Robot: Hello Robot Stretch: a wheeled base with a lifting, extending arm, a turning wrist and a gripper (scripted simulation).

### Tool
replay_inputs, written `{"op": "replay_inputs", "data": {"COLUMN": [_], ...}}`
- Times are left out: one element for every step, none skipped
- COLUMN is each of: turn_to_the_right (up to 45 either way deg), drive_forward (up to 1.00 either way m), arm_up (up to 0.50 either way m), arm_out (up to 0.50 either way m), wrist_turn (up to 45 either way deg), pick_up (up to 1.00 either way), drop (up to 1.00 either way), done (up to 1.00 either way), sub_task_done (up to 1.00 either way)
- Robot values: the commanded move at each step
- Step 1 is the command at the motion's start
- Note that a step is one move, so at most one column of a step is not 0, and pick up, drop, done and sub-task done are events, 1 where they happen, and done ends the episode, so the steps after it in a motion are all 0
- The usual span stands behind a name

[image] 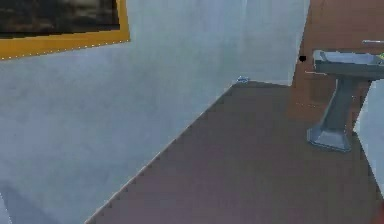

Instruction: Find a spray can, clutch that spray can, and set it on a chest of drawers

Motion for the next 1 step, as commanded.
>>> {"op": "replay_inputs", "data": {"turn_to_the_right": [-45.0], "drive_forward": [0.00], "arm_up": [0.00], "arm_out": [0.00], "wrist_turn": [0.0], "pick_up": [0.00], "drop": [0.00], "done": [0.00], "sub_task_done": [0.00]}}
